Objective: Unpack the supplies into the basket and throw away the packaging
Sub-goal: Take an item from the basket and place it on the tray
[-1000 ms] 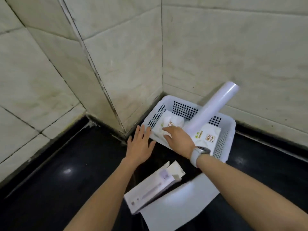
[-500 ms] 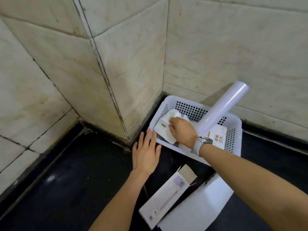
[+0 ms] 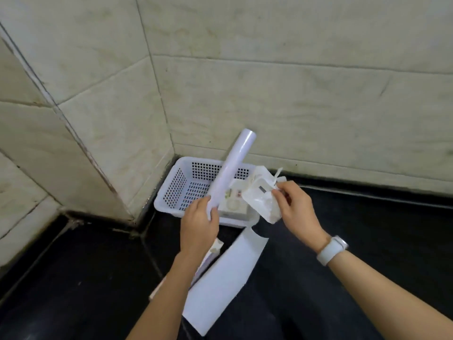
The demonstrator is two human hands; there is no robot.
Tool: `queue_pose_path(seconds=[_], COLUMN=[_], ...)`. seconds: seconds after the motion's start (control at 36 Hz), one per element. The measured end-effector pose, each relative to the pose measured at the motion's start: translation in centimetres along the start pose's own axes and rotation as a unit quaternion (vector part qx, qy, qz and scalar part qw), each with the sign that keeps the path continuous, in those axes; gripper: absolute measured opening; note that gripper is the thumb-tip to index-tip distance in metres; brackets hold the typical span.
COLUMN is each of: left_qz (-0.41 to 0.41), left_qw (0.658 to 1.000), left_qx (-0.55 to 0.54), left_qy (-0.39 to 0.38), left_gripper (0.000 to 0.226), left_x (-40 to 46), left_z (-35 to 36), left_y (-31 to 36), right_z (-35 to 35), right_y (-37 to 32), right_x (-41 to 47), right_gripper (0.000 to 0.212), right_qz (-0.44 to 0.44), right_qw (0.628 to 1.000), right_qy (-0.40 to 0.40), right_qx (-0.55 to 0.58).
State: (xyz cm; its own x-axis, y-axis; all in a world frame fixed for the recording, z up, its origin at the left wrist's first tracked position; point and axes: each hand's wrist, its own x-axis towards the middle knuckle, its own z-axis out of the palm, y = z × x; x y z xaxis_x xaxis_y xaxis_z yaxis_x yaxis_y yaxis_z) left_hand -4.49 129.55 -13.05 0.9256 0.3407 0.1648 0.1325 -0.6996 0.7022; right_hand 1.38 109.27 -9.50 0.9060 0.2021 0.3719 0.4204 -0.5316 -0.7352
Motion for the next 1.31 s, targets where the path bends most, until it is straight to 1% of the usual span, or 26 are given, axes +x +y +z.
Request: queue_pose_path(seconds=[0.11,0.19,0.31,0.44,0.56,0.64,0.81,0.97,1.14,1.22,1.31], left_qz=[0.016,0.077,0.166,0.270,0.339,0.387,0.462,0.521,0.537,0.548,0.534], left_qw=[0.997,0.986,0.960,0.911,0.862,0.829,0.781,0.755,0.756,0.759,0.773], left_qx=[-0.022,-0.021,-0.004,-0.017,-0.037,-0.046,-0.053,-0.082,-0.114,-0.104,-0.074], left_qy=[-0.074,-0.144,-0.225,-0.312,-0.374,-0.402,-0.416,-0.389,-0.357,-0.336,-0.335], left_gripper=[0.038,0.040,0.040,0.039,0.040,0.040,0.041,0.041,0.042,0.042,0.044], left_x=[-5.2,-9.7,-16.2,-25.6,-32.9,-37.3,-41.8,-43.0,-41.4,-40.1,-38.7], left_z=[6.1,11.2,18.0,26.5,31.9,35.0,41.4,49.7,58.7,62.3,65.4], left_y=[6.9,12.9,21.8,33.3,41.8,47.6,58.2,70.3,84.0,89.3,93.2], right_z=[-8.5,-15.6,-25.2,-37.0,-45.3,-50.7,-60.6,-71.2,-84.0,-90.0,-95.1], right_y=[4.3,7.6,11.0,14.6,16.0,16.9,19.7,25.0,31.1,33.6,36.3], right_x=[-7.9,-14.3,-23.2,-34.7,-42.0,-45.8,-50.3,-50.9,-47.2,-44.7,-41.9], right_gripper=[0.008,0.008,0.010,0.008,0.010,0.010,0.013,0.014,0.013,0.011,0.009], right_qz=[0.068,0.122,0.194,0.268,0.313,0.338,0.371,0.374,0.324,0.297,0.264], right_qw=[0.996,0.989,0.972,0.934,0.886,0.854,0.811,0.793,0.785,0.786,0.792], right_qy=[0.026,0.042,0.091,0.172,0.259,0.306,0.353,0.373,0.411,0.420,0.427], right_qx=[-0.041,-0.072,-0.098,-0.164,-0.222,-0.251,-0.281,-0.304,-0.332,-0.344,-0.348])
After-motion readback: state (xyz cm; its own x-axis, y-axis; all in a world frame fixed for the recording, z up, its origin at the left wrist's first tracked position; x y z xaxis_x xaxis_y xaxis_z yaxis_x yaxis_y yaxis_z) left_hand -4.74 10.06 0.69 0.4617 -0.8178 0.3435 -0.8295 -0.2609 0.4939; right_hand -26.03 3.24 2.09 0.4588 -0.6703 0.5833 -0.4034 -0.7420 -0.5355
